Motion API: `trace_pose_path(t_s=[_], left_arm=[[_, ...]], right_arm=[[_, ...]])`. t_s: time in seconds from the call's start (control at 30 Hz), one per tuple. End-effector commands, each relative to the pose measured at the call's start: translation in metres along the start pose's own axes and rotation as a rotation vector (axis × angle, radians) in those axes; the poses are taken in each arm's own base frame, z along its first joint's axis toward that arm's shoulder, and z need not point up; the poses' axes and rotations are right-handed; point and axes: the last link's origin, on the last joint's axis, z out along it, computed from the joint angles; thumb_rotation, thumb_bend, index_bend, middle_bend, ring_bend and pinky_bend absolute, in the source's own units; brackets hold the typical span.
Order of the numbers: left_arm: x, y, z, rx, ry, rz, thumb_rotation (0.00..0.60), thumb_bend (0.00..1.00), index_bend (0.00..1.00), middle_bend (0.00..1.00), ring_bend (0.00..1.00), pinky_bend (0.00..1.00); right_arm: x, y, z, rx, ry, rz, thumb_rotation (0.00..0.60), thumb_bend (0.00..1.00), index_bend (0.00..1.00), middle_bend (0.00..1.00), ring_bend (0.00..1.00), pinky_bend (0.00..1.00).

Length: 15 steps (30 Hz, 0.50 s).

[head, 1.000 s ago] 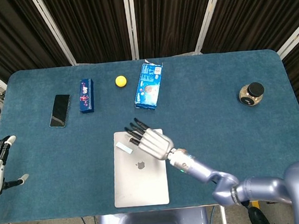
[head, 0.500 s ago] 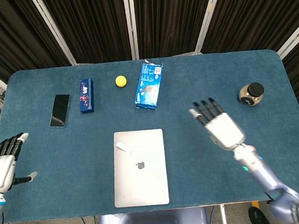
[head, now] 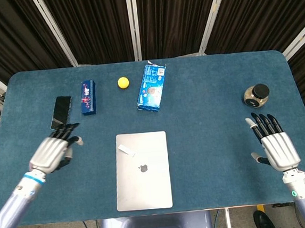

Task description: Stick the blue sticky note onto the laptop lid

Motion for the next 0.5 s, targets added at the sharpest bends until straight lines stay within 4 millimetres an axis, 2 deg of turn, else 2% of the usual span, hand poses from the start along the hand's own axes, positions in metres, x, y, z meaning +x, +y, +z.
trace_pose_path(t_s=[0.03,0.5], left_arm=[[-0.010,0.021,0.026,-0.051,-0.044,0.009,0.600,0.91,0.39,0.00,0.00,0.00],[-0.057,0.068,0.079,-0.119,-0.121,0.108,0.600,0.91,0.36,0.00,0.00,0.00]], right_arm=[[-0.002,0.000,-0.008,-0.034,-0.007,0.035,0.600,0.05,0.01,0.00,0.00,0.00],[-0.005,0.011,-0.013,-0.104,-0.017,0.018,0.600,0.05,0.01,0.00,0.00,0.00]])
